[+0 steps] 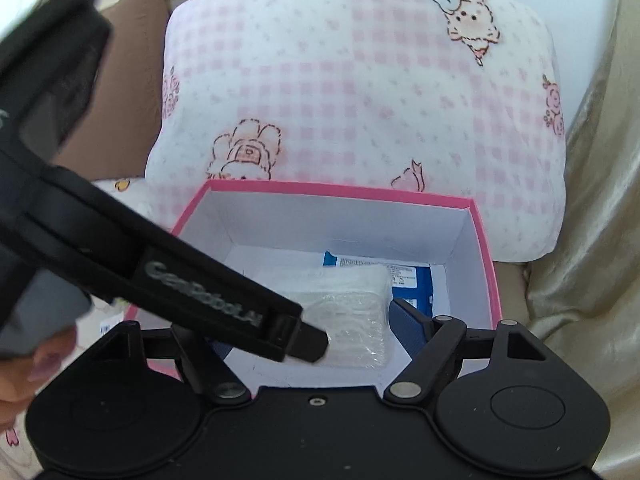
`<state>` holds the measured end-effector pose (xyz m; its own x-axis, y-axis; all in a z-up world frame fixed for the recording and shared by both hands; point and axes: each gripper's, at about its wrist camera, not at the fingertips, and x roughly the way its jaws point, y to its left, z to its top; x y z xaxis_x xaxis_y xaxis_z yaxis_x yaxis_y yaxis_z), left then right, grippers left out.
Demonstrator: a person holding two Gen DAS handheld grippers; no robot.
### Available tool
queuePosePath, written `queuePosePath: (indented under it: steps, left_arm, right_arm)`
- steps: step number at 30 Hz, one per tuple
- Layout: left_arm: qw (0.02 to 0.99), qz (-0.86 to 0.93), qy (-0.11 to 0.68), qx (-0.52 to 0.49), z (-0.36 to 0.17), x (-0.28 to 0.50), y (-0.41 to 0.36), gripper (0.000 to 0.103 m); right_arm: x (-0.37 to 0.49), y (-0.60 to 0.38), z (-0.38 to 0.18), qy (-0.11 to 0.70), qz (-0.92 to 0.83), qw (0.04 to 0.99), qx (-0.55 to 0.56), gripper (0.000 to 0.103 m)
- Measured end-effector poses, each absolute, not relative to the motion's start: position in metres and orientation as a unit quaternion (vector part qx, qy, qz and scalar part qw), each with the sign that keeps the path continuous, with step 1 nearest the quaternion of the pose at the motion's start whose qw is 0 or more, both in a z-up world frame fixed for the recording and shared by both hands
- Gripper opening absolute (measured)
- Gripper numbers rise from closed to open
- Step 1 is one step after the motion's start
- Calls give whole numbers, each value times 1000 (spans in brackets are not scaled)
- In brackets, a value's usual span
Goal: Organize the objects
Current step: 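Carry the clear plastic box with the left gripper over the pink box, then lower the clear box beside the blue pack and open the left gripper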
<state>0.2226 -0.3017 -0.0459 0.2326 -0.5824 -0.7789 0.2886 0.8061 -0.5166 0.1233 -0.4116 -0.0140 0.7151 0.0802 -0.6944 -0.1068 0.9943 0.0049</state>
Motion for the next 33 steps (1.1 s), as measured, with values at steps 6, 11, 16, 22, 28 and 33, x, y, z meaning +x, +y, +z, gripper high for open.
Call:
queuePosePath:
  steps: [6,11,16,22,28,33]
  left_arm:
    - [783,-257,551,-130,-56,240,-311,53]
    - [777,-251,559,-142,-69,251,-319,53]
    - [765,-247,574,-154,-88,253,-321,53]
    - [763,-225,578,-181,-105,258,-325,52]
    - [761,-197,581,-211,-121,266,-327,52]
    - [762,-194,581,-208,-123,268,-329,53]
  right_arm:
    - [141,-426,-37,400,44,916,6,79]
    - [155,-436,-60,437,22,899,12,77]
    - [155,-445,-67,448,17,893,28,64]
    - [169,-446,-76,478,6,879,-2,57]
    - [191,-456,-90,506,15,862,-3,57]
    - [193,-461,-94,510,31,859,-5,63]
